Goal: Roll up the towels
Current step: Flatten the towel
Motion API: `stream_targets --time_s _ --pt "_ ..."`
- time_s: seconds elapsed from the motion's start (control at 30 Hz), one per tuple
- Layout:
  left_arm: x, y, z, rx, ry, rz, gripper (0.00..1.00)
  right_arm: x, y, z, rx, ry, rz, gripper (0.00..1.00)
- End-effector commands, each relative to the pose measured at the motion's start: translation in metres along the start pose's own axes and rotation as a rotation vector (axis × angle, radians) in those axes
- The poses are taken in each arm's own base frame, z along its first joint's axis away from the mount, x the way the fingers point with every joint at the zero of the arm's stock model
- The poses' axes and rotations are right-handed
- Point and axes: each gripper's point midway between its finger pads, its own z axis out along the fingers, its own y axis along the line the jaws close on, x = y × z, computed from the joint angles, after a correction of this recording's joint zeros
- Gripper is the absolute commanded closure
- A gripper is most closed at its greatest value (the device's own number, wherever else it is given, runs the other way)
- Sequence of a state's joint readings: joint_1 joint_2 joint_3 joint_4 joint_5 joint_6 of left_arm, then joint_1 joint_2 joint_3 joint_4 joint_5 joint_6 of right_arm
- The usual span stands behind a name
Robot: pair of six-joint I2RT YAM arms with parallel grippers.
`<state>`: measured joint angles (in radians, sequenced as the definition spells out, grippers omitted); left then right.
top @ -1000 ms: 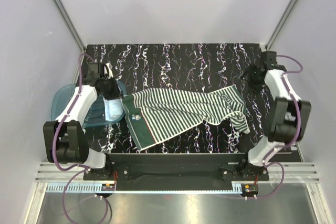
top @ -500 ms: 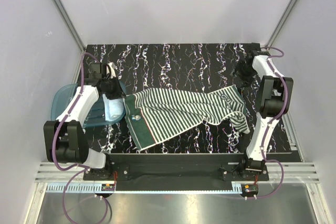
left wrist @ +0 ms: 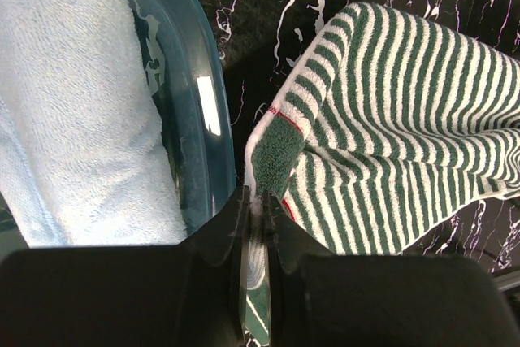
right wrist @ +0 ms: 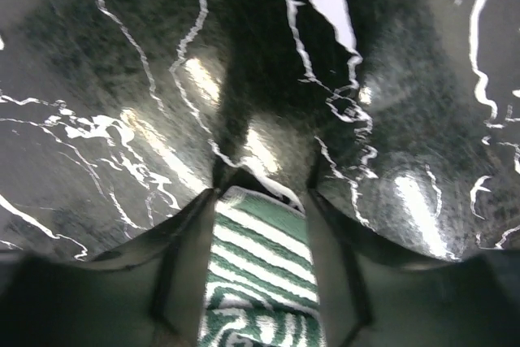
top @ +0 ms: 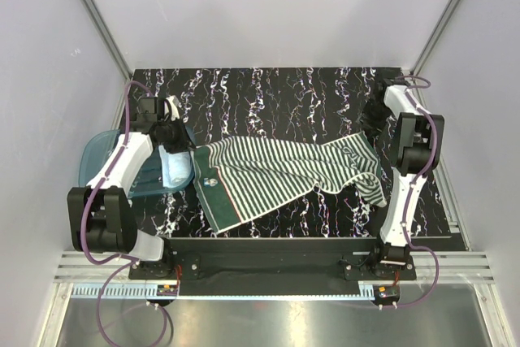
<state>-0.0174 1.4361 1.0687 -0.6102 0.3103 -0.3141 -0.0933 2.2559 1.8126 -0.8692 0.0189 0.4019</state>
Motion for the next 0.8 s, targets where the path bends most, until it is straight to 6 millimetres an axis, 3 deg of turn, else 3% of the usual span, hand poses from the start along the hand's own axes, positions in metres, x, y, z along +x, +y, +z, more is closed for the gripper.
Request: stream_targets --time_s 0.0,0.13,0.27,0.3,0.5,0.6,0.63,0.73,0.77 --pt "-0.006 -0.008 -0.001 0.039 -0.026 0.014 1.00 -0.005 0.010 0.001 0.013 -0.020 -0.040 0.51" --pt "-0.007 -0.007 0.000 0.035 -0.027 0.016 1.00 0.002 0.018 0.004 -0.013 -0.009 -0.047 0.72" --pt "-0.006 -0.007 -0.001 0.037 -0.025 0.015 1.00 0.008 0.019 0.001 -0.033 -0.007 -0.043 0.86" --pt "-0.006 -0.007 -0.001 0.037 -0.025 0.015 1.00 0.012 0.017 0.002 -0.030 -0.001 -0.046 0.97" --pt "-0.009 -0.008 -0.003 0.036 -0.040 0.022 1.00 0.009 0.018 -0.020 -0.051 -0.042 -0.048 1.00" --pt "-0.015 -0.016 -0.013 0.062 -0.079 0.058 1.00 -0.002 0.020 -0.057 -0.074 -0.117 -0.043 1.00" --pt "-0.017 -0.021 -0.018 0.069 -0.095 0.082 1.00 -0.008 0.021 -0.084 -0.095 -0.171 -0.039 1.00" --pt "-0.027 -0.031 -0.042 0.039 -0.175 0.160 1.00 -0.014 0.017 -0.132 -0.123 -0.249 -0.017 1.00" --pt "-0.028 -0.034 -0.051 0.035 -0.196 0.169 1.00 -0.017 0.015 -0.168 -0.158 -0.316 0.000 1.00"
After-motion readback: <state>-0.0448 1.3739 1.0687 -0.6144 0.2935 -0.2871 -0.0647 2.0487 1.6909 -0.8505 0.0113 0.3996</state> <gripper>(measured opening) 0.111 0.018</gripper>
